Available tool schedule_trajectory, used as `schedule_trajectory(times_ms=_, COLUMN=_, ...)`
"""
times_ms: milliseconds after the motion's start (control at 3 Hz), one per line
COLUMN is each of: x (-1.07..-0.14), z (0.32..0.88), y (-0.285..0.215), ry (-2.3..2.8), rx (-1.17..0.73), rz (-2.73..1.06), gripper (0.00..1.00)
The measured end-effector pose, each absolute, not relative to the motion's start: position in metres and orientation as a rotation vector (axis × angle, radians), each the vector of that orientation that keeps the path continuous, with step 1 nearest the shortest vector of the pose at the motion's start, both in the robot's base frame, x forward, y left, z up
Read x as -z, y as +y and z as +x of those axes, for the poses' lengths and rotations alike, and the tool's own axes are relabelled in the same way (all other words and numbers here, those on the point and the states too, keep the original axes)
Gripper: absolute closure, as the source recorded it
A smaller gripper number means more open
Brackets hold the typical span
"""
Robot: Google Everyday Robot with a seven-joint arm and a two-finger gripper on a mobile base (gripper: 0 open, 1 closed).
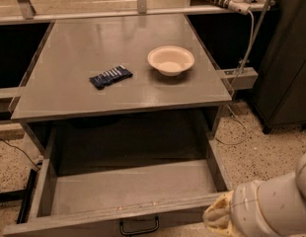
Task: Close top drawer
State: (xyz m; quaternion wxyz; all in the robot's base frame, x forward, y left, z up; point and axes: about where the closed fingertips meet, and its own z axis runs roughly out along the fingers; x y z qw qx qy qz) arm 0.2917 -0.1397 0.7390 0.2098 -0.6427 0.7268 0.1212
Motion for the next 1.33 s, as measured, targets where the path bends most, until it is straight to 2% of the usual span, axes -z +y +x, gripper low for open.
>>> schedule_trajectory(times_ms=667, x=-0.679, z=0.296, y=-0.12, ry=1.96, rx=-0.343, rz=-1.755, gripper=1.0)
schedule_trajectory(times_ms=1000, x=-0.666, z=0.308, y=-0.112, ry=1.947, rx=-0.313, rz=-1.759, gripper=0.81)
schedule_trajectory(times_ms=1333, x=-0.667, z=0.31, y=-0.113, ry=1.947, rx=-0.305, rz=-1.756, gripper=0.58)
